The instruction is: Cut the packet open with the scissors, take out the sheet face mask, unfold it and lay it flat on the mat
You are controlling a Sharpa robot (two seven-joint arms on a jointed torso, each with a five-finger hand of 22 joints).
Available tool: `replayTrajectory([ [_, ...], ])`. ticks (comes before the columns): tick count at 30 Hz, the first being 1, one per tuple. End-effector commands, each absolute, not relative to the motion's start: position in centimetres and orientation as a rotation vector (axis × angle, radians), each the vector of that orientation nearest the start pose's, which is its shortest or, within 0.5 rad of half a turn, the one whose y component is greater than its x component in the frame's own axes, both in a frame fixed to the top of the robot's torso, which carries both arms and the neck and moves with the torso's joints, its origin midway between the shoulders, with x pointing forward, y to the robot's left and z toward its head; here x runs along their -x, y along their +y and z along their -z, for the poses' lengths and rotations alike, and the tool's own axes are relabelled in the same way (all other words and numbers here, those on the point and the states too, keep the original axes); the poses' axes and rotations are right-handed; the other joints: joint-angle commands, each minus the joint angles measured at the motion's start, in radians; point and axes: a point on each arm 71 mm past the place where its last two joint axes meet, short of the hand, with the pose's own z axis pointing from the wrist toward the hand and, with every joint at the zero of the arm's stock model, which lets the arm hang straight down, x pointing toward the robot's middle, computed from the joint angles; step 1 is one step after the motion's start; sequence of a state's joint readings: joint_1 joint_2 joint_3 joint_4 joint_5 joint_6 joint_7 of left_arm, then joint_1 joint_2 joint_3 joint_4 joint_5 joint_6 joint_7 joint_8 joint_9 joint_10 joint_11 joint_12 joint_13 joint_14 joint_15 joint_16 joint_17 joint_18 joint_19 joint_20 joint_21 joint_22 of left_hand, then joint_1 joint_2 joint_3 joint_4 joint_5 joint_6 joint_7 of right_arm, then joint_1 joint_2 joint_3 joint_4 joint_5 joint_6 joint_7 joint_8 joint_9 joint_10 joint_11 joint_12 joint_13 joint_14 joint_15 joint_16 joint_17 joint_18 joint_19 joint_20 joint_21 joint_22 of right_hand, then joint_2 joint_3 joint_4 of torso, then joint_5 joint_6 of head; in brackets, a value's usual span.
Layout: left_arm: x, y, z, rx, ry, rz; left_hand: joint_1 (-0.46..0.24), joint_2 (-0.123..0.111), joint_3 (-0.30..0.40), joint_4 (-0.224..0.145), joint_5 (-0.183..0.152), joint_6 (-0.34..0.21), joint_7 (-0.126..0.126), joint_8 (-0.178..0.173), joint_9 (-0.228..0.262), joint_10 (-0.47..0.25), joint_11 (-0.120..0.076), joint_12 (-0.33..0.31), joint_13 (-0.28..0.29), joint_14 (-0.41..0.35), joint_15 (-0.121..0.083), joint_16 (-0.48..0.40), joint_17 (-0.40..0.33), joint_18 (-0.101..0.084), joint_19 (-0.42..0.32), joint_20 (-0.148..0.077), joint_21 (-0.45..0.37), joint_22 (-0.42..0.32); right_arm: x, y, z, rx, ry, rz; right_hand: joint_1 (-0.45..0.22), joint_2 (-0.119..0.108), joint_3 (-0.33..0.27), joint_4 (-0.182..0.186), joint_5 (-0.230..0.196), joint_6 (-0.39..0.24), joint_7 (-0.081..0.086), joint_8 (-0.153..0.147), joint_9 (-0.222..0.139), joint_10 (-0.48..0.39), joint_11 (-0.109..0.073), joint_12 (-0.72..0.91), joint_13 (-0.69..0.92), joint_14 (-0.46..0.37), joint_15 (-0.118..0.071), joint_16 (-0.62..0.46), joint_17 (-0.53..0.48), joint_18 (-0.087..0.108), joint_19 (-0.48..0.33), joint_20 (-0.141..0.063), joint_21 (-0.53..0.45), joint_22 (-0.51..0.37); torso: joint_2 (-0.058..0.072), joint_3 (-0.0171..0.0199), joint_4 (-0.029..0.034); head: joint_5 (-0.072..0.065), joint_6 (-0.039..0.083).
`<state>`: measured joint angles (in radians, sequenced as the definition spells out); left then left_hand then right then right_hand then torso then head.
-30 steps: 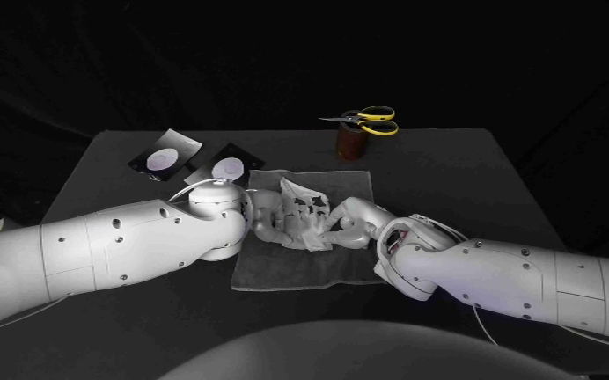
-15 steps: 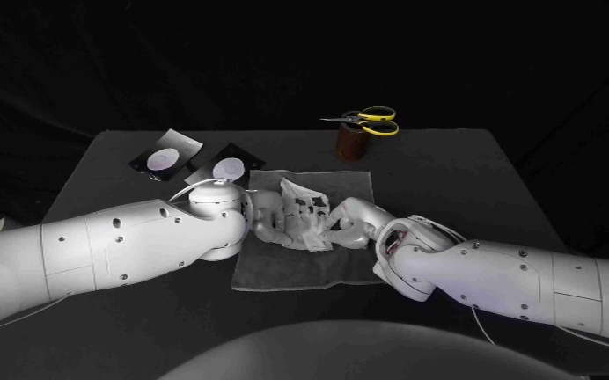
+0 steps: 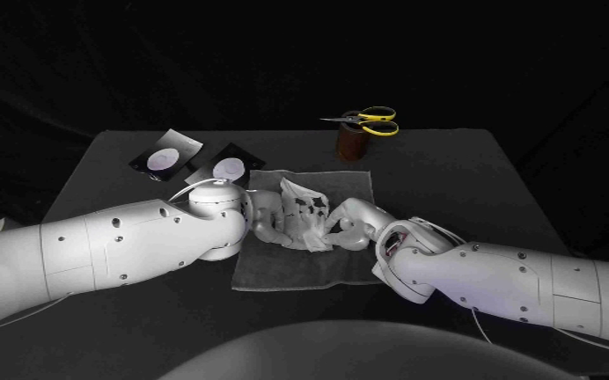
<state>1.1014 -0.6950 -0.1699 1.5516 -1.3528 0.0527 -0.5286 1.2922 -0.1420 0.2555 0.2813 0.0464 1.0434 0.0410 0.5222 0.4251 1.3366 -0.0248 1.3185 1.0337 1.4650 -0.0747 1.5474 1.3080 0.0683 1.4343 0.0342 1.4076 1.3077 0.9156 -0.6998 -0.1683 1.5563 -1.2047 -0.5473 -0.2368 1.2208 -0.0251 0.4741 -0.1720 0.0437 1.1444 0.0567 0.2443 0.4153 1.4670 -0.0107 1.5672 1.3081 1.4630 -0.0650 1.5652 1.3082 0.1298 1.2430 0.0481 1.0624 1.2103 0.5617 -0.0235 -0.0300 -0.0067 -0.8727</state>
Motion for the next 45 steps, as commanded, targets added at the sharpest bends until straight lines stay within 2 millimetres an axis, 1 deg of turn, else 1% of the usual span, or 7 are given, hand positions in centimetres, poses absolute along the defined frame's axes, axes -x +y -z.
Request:
replayTrajectory([
  [1,-40.9,15.1,32.1,-0.237,2.463,0.253,0.011,0.003,-0.001,0.006,0.003,-0.005,0.008,-0.003,-0.034,0.005,0.002,0.002,0.001,0.074,-0.006,0.003,0.126,-0.011,0.002,-0.007,0.004,0.049,-38.0,-13.7,34.2,-0.3,1.962,-0.785,0.0,0.005,0.011,-0.002,0.005,0.014,-0.001,0.007,0.023,0.104,-0.008,0.004,0.263,0.108,-0.007,0.006,0.263,-0.005,0.003,-0.005,0.006,0.002,0.0,0.0,-0.0002,-0.001,0.0],
  [8,-40.9,15.3,32.2,-0.235,2.466,0.247,0.011,0.003,-0.001,0.006,0.003,-0.005,0.008,-0.003,-0.034,0.005,0.002,0.002,0.001,0.074,-0.006,0.003,0.126,-0.011,0.002,-0.007,0.004,0.049,-38.0,-14.7,34.0,-0.377,1.955,-0.778,-0.006,0.007,0.02,-0.005,0.005,0.015,-0.001,0.01,0.025,0.104,-0.008,0.004,0.263,0.108,-0.007,0.006,0.263,-0.006,0.006,-0.005,0.011,0.006,-0.001,-0.0004,-0.001,-0.002,0.0],
  [12,-40.9,15.3,32.2,-0.234,2.467,0.245,0.011,0.003,-0.001,0.006,0.003,-0.005,0.008,-0.003,-0.034,0.005,0.002,0.002,0.001,0.074,-0.006,0.003,0.126,-0.011,0.002,-0.007,0.004,0.049,-38.0,-15.2,33.8,-0.405,1.963,-0.77,-0.011,0.008,0.025,-0.006,0.005,0.016,-0.001,0.012,0.027,0.104,-0.008,0.004,0.263,0.108,-0.007,0.006,0.263,-0.007,0.008,-0.006,0.013,0.008,-0.001,-0.0003,-0.0002,-0.002,0.0],
  [22,-40.9,15.4,32.2,-0.234,2.47,0.241,0.01,0.004,-0.001,0.007,0.003,-0.007,0.008,0.0,-0.036,0.004,0.002,0.0,0.001,0.074,-0.005,0.003,0.126,-0.011,0.002,-0.007,0.004,0.05,-38.8,-16.6,33.3,-0.414,2.012,-0.732,-0.015,0.009,0.028,-0.007,0.005,0.017,-0.002,0.014,0.028,0.104,-0.009,0.004,0.263,0.108,-0.007,0.006,0.263,-0.006,0.008,-0.006,0.013,0.008,0.0,-0.0006,-0.0002,-0.003,0.0],
  [32,-41.0,15.5,32.3,-0.232,2.473,0.236,0.01,0.004,-0.001,0.007,0.003,-0.007,0.008,0.0,-0.036,0.004,0.002,0.0,0.001,0.074,-0.005,0.003,0.126,-0.011,0.002,-0.007,0.004,0.05,-39.7,-16.9,32.6,-0.335,2.104,-0.703,-0.018,0.009,0.03,-0.008,0.005,0.017,-0.002,0.015,0.029,0.104,-0.009,0.004,0.263,0.108,-0.007,0.006,0.263,-0.006,0.006,-0.006,0.01,0.007,0.0,-0.0004,0.0004,-0.005,0.0],
  [38,-41.0,15.5,32.3,-0.233,2.474,0.235,0.01,0.003,-0.001,0.007,0.003,-0.007,0.008,0.001,-0.036,0.004,0.002,0.0,0.001,0.074,-0.005,0.003,0.127,-0.011,0.001,-0.007,0.004,0.049,-40.6,-17.0,31.8,-0.267,2.151,-0.673,-0.019,0.008,0.031,-0.008,0.005,0.017,-0.002,0.015,0.029,0.104,-0.009,0.004,0.263,0.108,-0.007,0.006,0.263,-0.006,0.005,-0.006,0.009,0.006,0.0,-0.0007,0.0003,-0.006,0.0],
  [45,-41.0,15.5,32.3,-0.234,2.476,0.234,0.01,0.003,-0.001,0.007,0.003,-0.007,0.008,0.001,-0.036,0.004,0.002,0.0,0.001,0.074,-0.005,0.003,0.127,-0.011,0.001,-0.007,0.004,0.049,-41.8,-16.8,30.7,-0.17,2.2,-0.631,-0.019,0.008,0.031,-0.008,0.005,0.017,-0.003,0.015,0.029,0.104,-0.009,0.004,0.263,0.108,-0.007,0.006,0.263,-0.006,0.005,-0.006,0.008,0.006,0.0,0.0,0.0006,-0.009,0.0],
])
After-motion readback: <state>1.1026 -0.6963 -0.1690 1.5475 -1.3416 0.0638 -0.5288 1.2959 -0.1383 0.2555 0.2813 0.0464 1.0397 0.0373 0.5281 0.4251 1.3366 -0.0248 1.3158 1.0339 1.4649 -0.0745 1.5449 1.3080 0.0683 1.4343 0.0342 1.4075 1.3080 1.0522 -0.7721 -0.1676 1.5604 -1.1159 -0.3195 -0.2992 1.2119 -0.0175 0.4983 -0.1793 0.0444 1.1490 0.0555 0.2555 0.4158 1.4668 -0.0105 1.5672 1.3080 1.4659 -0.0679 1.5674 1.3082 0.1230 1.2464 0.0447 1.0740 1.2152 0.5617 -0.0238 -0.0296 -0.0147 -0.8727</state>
